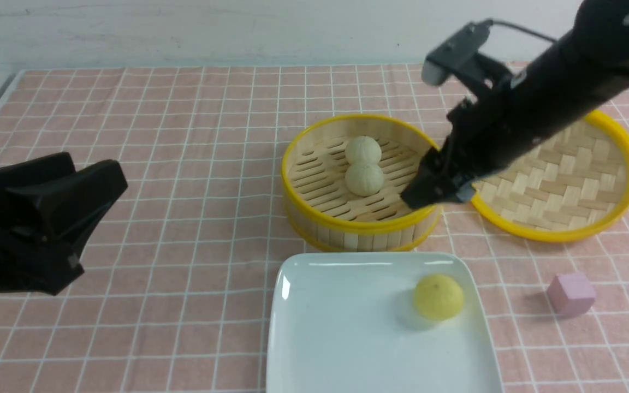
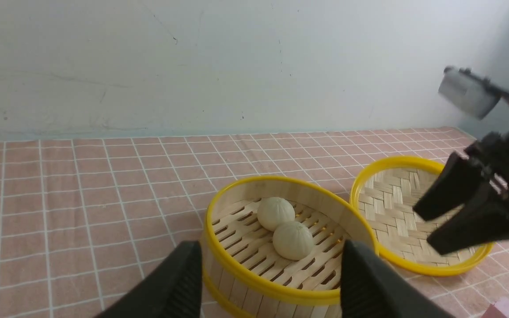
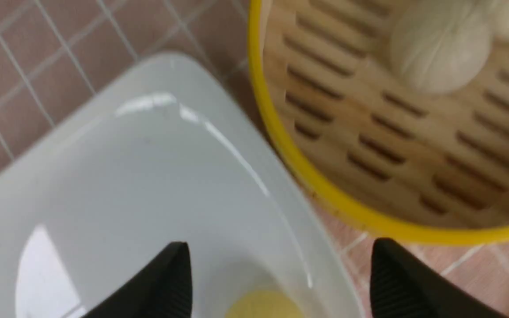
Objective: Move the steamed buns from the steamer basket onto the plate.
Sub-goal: Use the right arm to grab the steamed stuffed bun that is closest to it
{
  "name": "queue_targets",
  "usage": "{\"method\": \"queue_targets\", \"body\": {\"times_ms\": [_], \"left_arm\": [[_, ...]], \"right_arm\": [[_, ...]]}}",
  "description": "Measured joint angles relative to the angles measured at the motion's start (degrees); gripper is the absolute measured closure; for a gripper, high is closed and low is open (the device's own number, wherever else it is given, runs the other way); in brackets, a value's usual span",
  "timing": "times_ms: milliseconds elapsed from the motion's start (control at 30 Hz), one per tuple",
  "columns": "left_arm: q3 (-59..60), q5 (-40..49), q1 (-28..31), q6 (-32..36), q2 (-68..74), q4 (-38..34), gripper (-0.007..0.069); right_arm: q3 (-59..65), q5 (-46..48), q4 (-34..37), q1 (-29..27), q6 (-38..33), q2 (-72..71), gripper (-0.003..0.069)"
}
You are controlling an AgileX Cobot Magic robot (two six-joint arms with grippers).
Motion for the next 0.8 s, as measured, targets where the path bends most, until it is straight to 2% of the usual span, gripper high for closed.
{"method": "queue_targets", "body": {"times_ms": [100,200,533,800], "left_arm": [[0.0,0.0,0.0,0.0,0.0,0.0,0.0188],[0.0,0.1,0.0,0.0,0.0,0.0,0.0188],[0.0,0.2,0.0,0.0,0.0,0.0,0.0188],[0.0,0.3,0.0,0.0,0.0,0.0,0.0188]], "right_arm": [[-4.7,0.3,0.1,0.0,1.1,0.5,0.0224],[-7.9,0.4,0.1,0.0,1.8,2.6,0.0252],[-17.6,-2.0,-0.1,0.0,2.9,18.8,0.026],[-19.6,-4.1,-0.2,0.0,2.9,24.7,0.0247]]}}
